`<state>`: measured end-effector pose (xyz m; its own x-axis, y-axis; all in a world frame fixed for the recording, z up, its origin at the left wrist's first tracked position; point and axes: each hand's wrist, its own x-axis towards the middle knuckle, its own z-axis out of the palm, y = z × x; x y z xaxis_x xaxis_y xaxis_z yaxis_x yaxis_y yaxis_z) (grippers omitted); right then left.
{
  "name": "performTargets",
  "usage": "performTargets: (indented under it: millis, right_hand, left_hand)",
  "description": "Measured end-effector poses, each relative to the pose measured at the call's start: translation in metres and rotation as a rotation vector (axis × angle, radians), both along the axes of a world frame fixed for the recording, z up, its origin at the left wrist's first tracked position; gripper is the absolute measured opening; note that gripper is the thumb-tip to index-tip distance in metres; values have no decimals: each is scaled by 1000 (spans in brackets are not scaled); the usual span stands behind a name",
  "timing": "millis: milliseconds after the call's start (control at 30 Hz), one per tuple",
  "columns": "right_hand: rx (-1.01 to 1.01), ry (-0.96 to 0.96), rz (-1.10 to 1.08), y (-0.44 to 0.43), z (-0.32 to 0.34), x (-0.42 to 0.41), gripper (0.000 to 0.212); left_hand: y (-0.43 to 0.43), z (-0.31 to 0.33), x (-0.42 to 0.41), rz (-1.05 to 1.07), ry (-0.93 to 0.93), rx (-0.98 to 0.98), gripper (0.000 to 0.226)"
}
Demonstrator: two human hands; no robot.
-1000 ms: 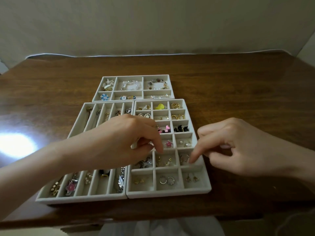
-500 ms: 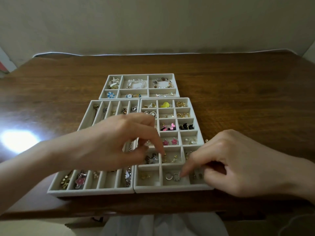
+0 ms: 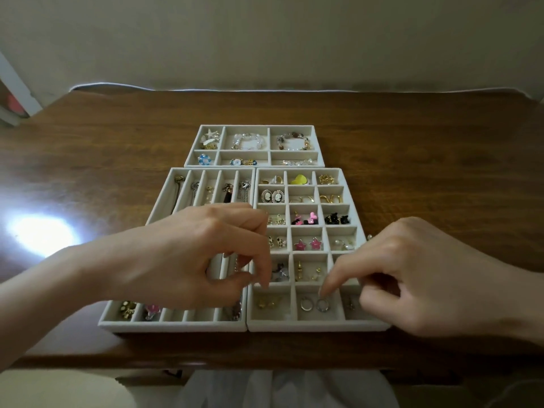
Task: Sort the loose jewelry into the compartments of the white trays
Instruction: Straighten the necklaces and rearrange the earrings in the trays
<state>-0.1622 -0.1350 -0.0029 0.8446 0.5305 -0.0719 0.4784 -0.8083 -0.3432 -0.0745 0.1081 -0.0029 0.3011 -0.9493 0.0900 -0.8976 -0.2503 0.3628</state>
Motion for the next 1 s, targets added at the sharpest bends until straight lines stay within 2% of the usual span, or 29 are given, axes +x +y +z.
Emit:
performTargets:
  millis: [67,367,733,833,1000]
  right_hand:
    - [94,3,-1,-1,2,2,40]
    - [280,-8,24,1,2,5,31]
    - [358,-28,27,-1,5,-1,28]
    - [369,-34,33,0,5,-2,28]
    - [381,-38,36,-1,6,-3,28]
  left_hand:
    - [-1,-5,0,-23,-52,9,5]
    - [-17,-19,-3,-106,-252,41,13]
    - [-29,-11,-5,-176,-478,115,21]
    - [-31,-12,-5,-178,-466,133,26]
    - [-30,-13,1,-184,-312,177,21]
